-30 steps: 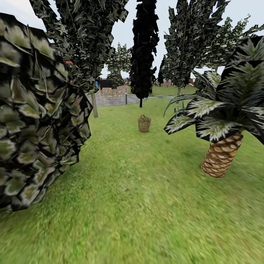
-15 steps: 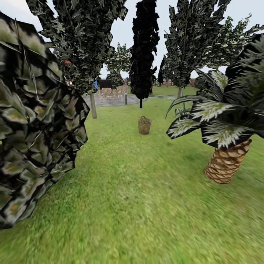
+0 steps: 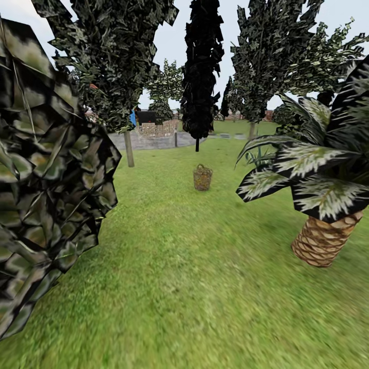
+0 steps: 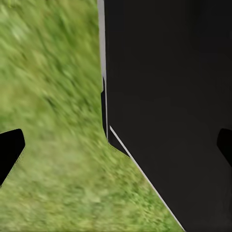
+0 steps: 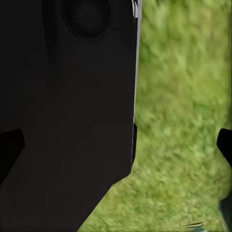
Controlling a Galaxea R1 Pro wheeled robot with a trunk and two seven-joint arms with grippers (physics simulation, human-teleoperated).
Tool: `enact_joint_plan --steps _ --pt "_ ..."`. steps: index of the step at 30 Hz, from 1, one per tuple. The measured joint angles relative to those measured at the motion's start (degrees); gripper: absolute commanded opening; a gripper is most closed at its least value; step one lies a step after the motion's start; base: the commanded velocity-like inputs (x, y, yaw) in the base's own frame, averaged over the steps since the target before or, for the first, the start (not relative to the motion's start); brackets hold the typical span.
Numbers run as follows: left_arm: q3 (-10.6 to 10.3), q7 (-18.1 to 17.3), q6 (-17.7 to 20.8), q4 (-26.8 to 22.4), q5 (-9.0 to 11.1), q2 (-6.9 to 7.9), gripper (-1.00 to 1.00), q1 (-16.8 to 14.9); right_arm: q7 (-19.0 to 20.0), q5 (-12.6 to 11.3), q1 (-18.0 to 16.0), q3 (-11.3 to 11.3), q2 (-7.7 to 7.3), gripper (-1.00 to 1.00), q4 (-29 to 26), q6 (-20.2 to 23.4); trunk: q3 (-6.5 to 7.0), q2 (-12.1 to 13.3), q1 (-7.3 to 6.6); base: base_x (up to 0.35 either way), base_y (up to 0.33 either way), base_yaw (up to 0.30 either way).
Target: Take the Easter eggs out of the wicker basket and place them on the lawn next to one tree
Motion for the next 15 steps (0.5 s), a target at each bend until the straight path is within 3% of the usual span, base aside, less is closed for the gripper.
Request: enact_joint_plan --steps 15 --pt "0.00 -0.01 -0.01 0.00 0.00 0.00 1.00 0.00 0.00 0.00 0.00 0.00 -0.05 1.00 0.00 0.00 0.00 0.00 0.00 0.329 0.000 0.000"
